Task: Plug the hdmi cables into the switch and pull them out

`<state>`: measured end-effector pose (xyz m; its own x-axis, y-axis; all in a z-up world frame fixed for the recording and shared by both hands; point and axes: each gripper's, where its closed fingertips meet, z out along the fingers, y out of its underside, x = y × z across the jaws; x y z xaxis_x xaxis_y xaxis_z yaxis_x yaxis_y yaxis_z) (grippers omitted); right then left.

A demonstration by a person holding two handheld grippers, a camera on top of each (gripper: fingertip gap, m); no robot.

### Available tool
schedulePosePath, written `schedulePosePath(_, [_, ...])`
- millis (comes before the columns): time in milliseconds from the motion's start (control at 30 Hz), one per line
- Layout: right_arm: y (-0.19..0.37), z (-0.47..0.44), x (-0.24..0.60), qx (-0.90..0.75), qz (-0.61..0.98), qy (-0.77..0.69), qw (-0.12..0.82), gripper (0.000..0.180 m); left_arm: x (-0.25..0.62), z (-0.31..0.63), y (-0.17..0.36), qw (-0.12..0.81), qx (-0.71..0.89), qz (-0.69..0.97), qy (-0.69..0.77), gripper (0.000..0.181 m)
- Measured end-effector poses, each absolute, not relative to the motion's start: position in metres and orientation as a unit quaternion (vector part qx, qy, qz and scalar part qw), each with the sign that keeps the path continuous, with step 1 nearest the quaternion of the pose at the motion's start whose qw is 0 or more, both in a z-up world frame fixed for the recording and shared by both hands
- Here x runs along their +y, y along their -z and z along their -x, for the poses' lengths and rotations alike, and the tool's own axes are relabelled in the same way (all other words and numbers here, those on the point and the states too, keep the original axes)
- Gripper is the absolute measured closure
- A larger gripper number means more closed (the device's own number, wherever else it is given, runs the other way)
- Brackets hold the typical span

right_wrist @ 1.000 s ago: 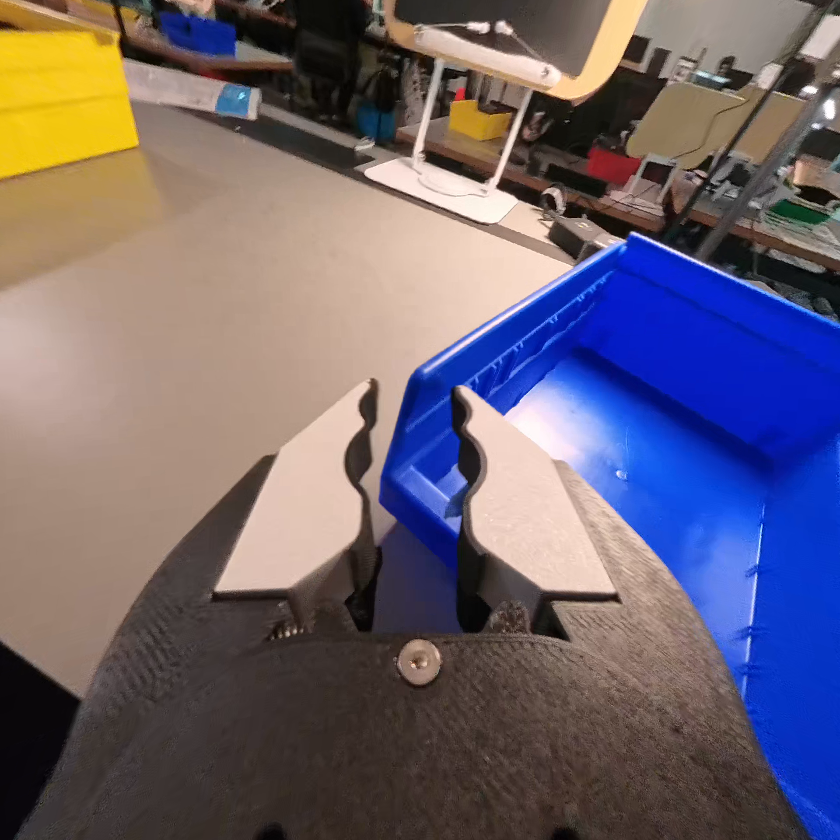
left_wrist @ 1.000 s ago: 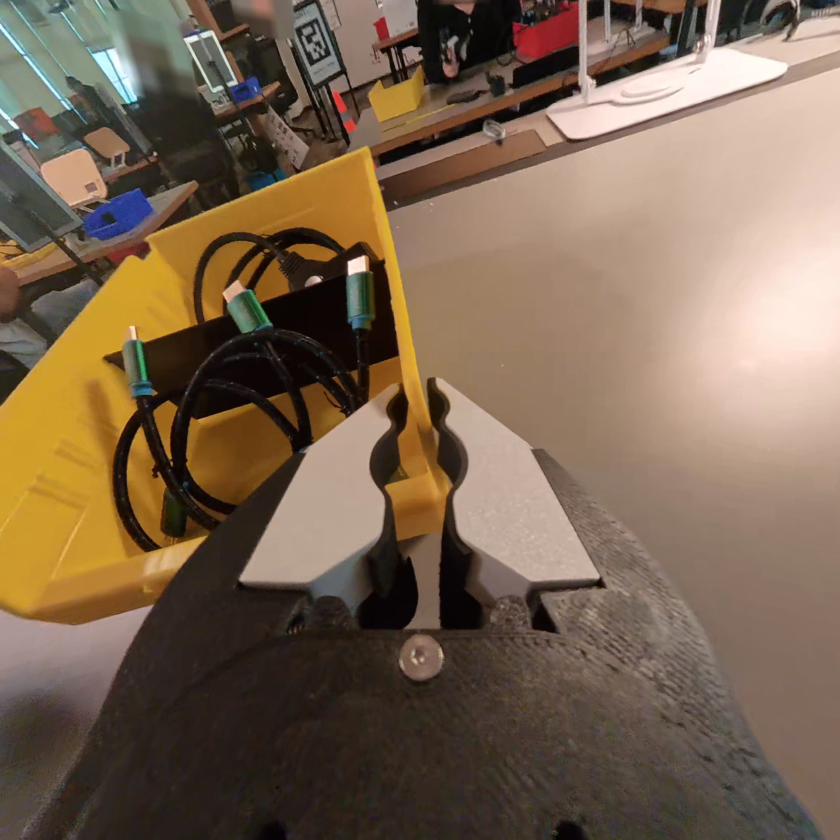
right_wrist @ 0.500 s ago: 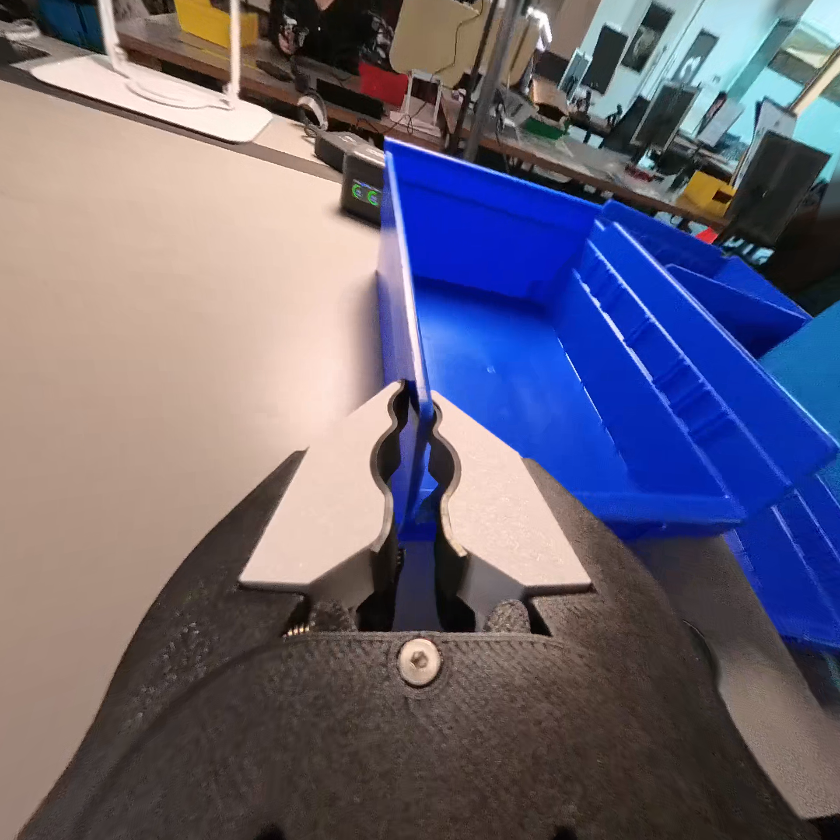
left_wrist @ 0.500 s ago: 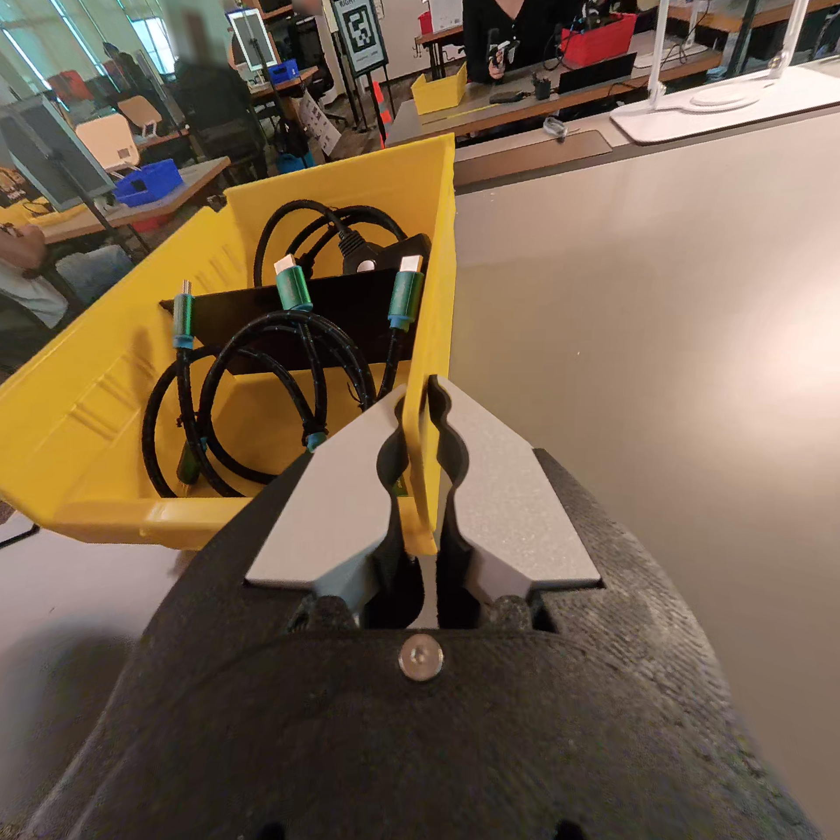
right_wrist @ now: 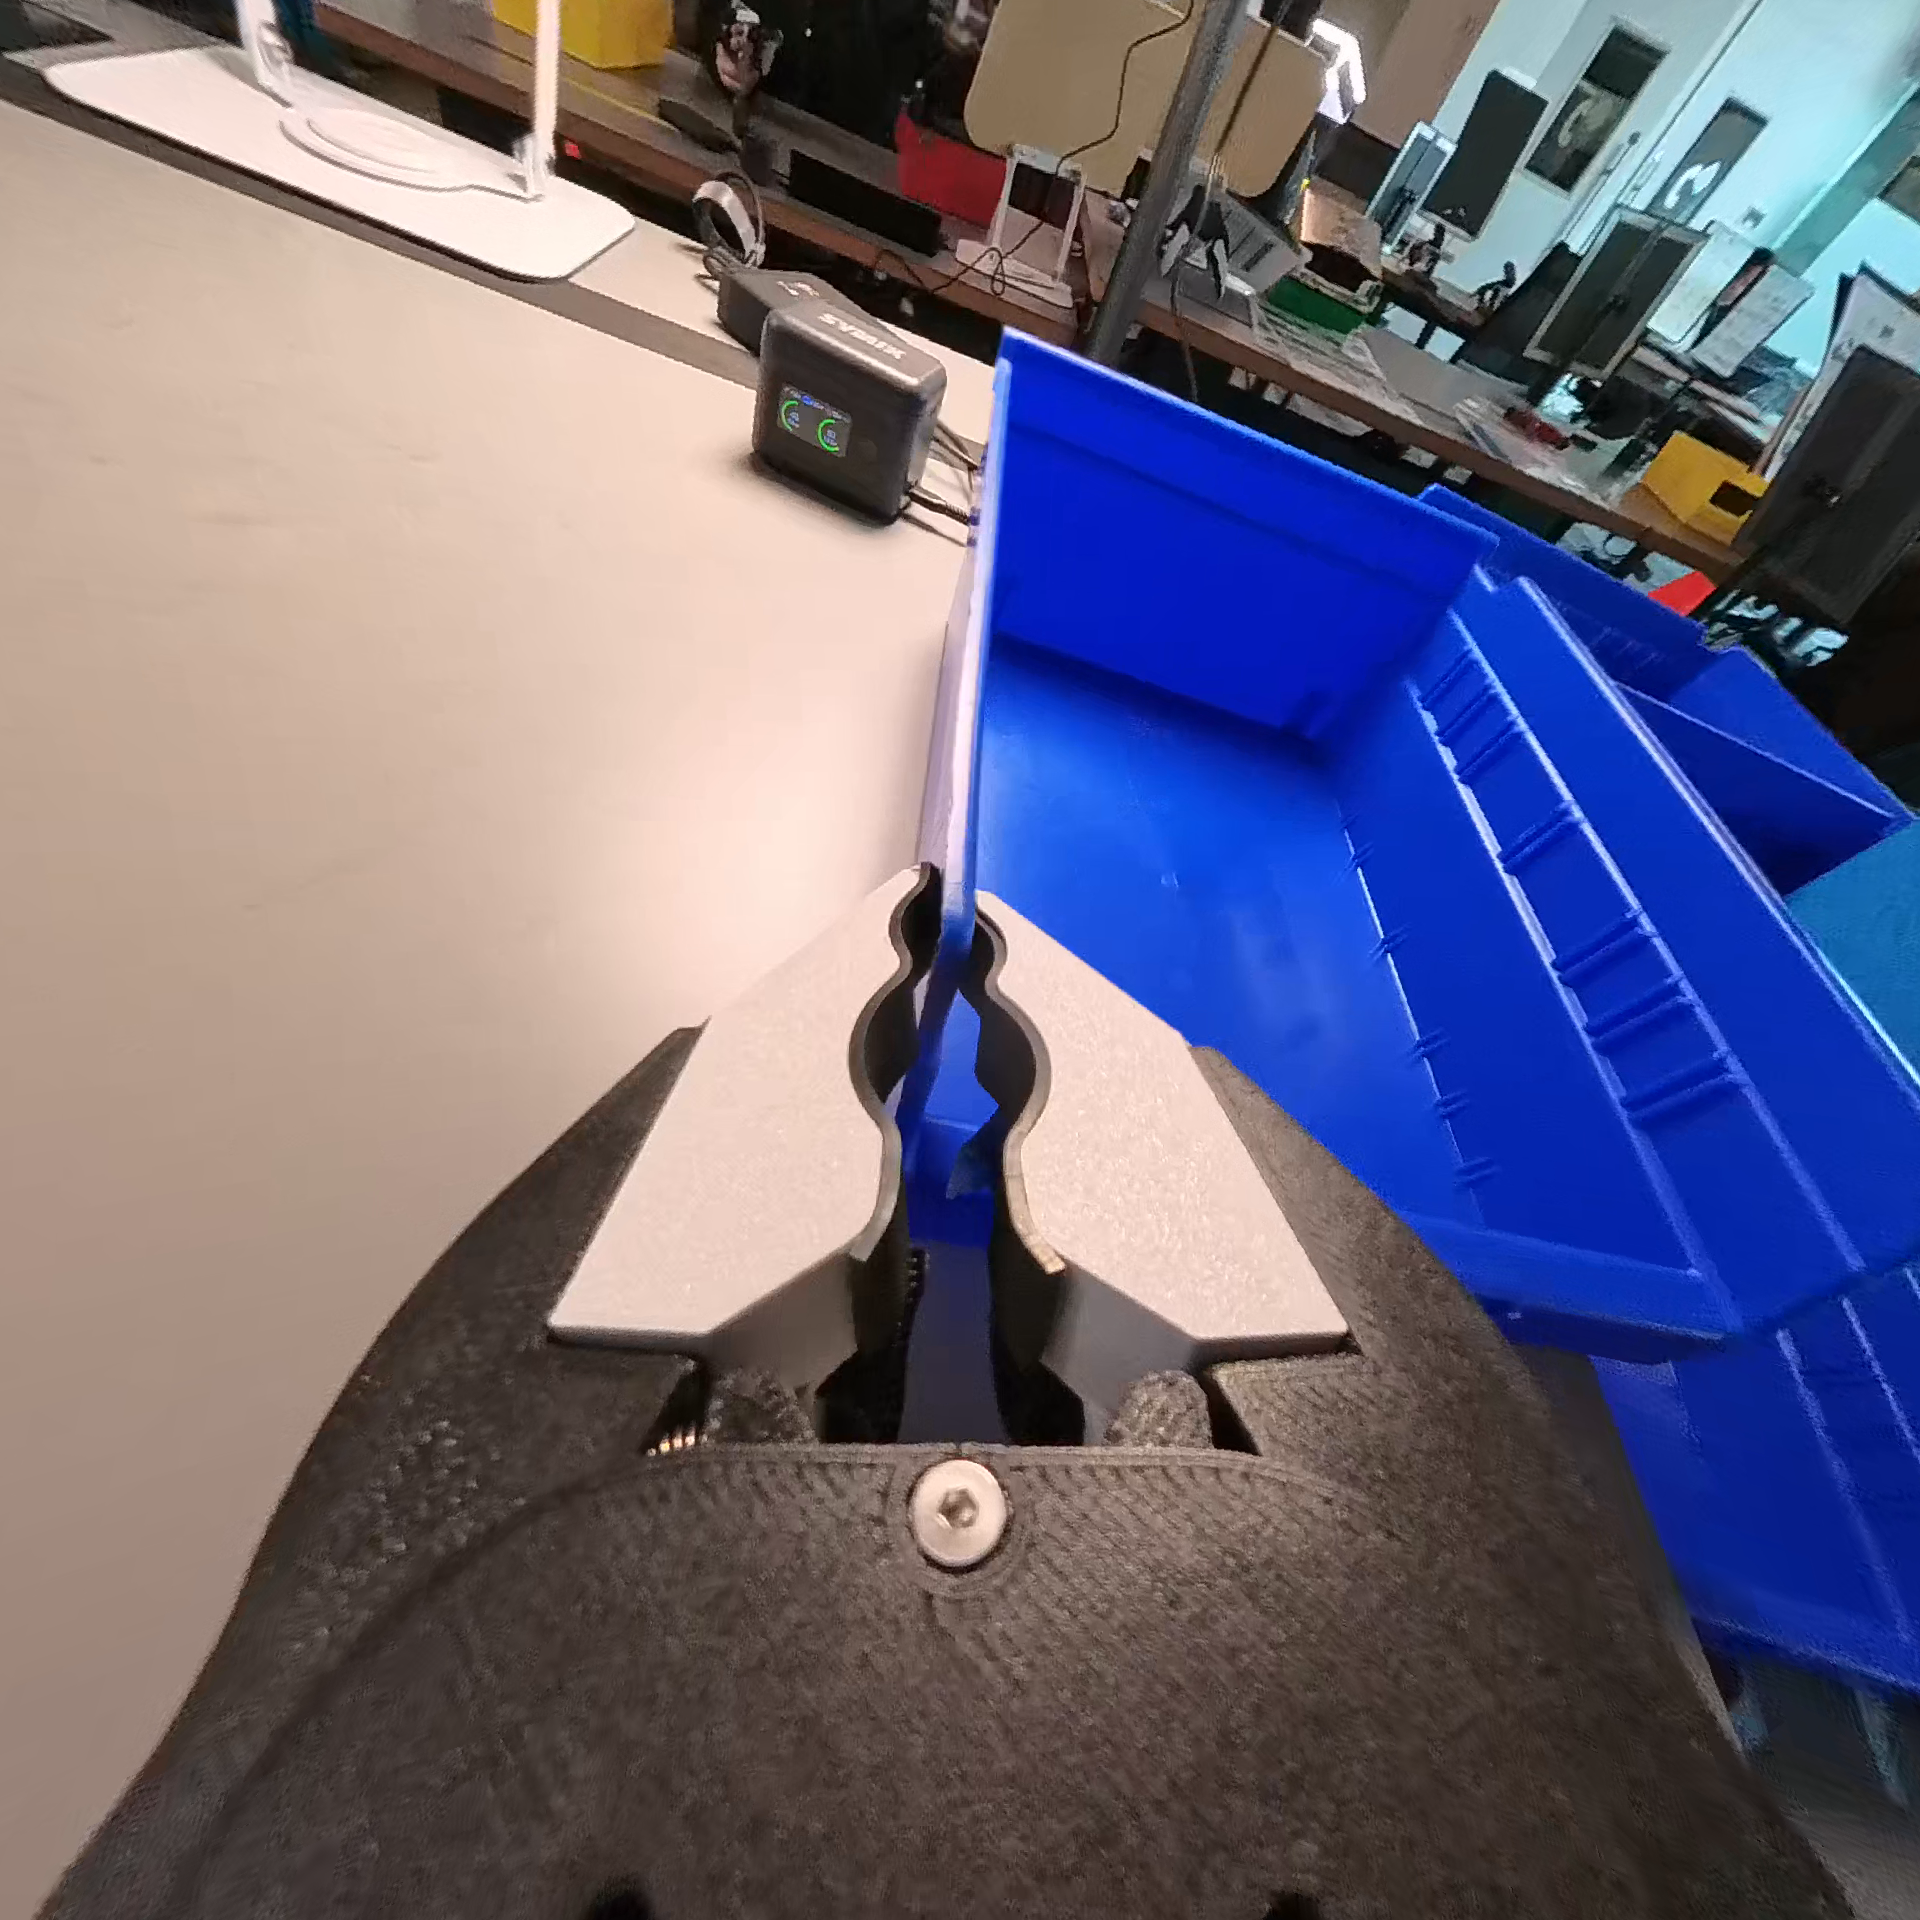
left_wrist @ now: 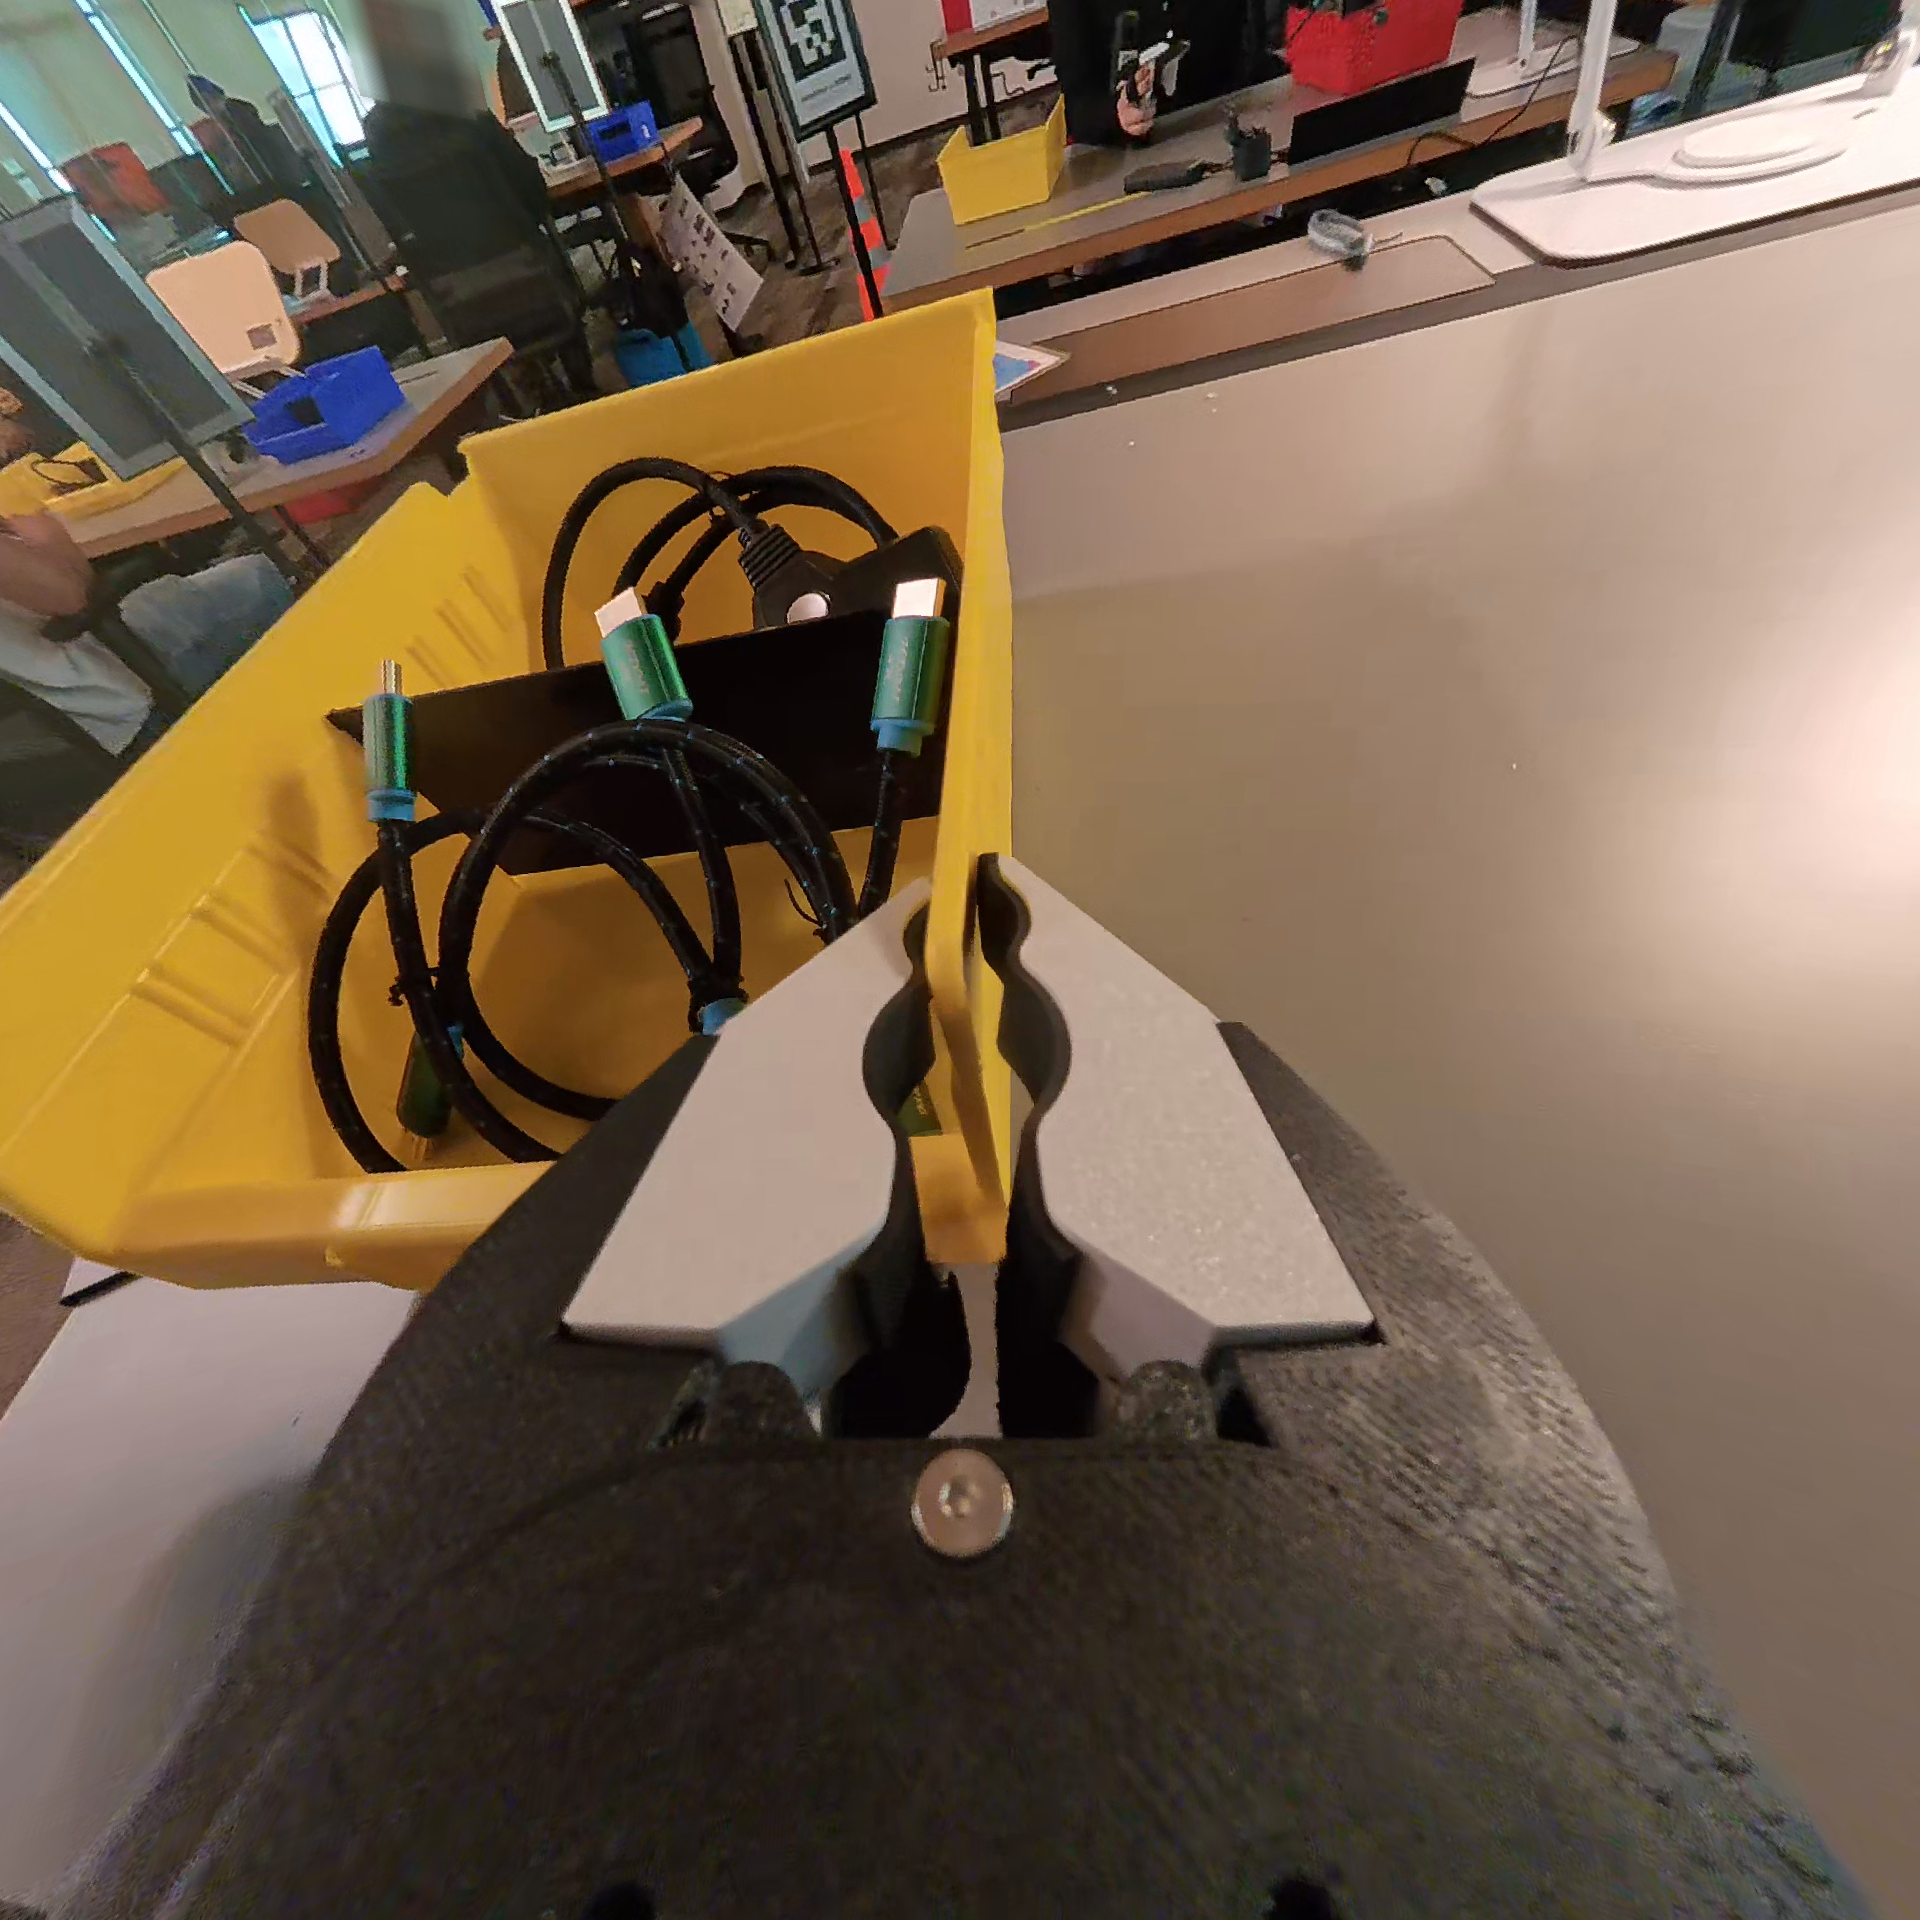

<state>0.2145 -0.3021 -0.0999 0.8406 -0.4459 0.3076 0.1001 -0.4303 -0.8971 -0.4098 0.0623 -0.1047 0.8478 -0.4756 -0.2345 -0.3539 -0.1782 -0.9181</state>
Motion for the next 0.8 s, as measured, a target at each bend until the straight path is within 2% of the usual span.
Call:
schedulePosePath(233, [0.096, -0.220, -0.315, 0.099, 0.820, 0.255, 0.503, 0.177, 0.075, 0.407, 0.106, 0.560, 0.309, 0.765, 0.075, 0.172])
schedulePosePath(300, [0.080, -0.210, -0.328, 0.089, 0.817, 0.255, 0.510, 0.175, 0.065, 0.405, 0.102, 0.541, 0.332, 0.767, 0.094, 0.150])
schedulePosePath(400, [0.051, -0.193, -0.342, 0.076, 0.806, 0.253, 0.529, 0.174, 0.047, 0.411, 0.080, 0.543, 0.327, 0.761, 0.137, 0.139])
schedulePosePath(567, [0.072, -0.200, -0.337, 0.091, 0.842, 0.247, 0.470, 0.151, 0.048, 0.421, 0.066, 0.553, 0.305, 0.760, 0.151, 0.132])
schedulePosePath(633, [0.086, -0.211, -0.332, 0.101, 0.848, 0.253, 0.455, 0.155, 0.051, 0.416, 0.079, 0.534, 0.310, 0.770, 0.161, 0.133])
schedulePosePath(667, [0.090, -0.215, -0.327, 0.099, 0.848, 0.255, 0.454, 0.164, 0.052, 0.412, 0.085, 0.528, 0.315, 0.770, 0.170, 0.136])
schedulePosePath(700, [0.093, -0.216, -0.322, 0.095, 0.848, 0.252, 0.457, 0.173, 0.053, 0.408, 0.090, 0.523, 0.318, 0.770, 0.179, 0.142])
schedulePosePath(767, [0.094, -0.217, -0.312, 0.093, 0.847, 0.234, 0.469, 0.175, 0.059, 0.408, 0.099, 0.523, 0.314, 0.774, 0.171, 0.168])
schedulePosePath(800, [0.094, -0.217, -0.307, 0.093, 0.847, 0.224, 0.472, 0.176, 0.061, 0.410, 0.100, 0.528, 0.317, 0.769, 0.168, 0.171])
